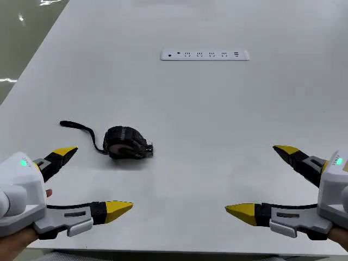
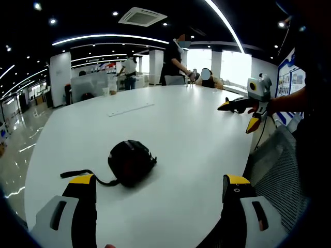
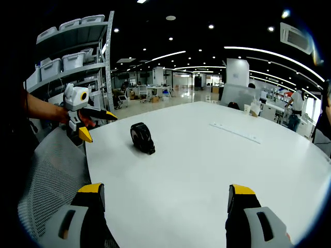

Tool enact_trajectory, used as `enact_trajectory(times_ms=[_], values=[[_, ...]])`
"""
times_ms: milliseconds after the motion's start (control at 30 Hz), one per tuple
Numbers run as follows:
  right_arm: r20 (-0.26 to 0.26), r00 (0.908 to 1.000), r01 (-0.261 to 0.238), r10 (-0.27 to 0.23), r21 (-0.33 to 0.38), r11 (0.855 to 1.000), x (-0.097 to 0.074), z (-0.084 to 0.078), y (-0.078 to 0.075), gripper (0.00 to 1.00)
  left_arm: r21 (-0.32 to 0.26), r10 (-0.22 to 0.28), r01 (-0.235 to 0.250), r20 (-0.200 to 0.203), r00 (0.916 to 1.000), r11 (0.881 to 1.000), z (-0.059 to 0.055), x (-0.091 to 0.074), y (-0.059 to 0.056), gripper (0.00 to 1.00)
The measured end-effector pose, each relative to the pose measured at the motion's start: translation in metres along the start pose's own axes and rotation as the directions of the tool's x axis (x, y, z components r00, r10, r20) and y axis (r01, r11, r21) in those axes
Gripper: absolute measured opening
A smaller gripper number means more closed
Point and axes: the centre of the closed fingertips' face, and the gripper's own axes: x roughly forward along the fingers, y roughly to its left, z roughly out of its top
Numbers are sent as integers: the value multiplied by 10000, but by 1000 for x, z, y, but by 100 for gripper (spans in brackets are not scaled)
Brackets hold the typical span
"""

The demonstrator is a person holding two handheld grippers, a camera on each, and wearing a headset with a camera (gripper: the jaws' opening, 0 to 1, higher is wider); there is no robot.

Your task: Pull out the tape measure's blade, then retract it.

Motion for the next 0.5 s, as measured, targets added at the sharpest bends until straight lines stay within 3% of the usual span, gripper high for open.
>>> enact_trajectory(times_ms=[500], values=[[-166,9993,-348,340,-503,9981,10,2,-8,91,406,-256,267,-276,9993,9988,5,7,10,99]])
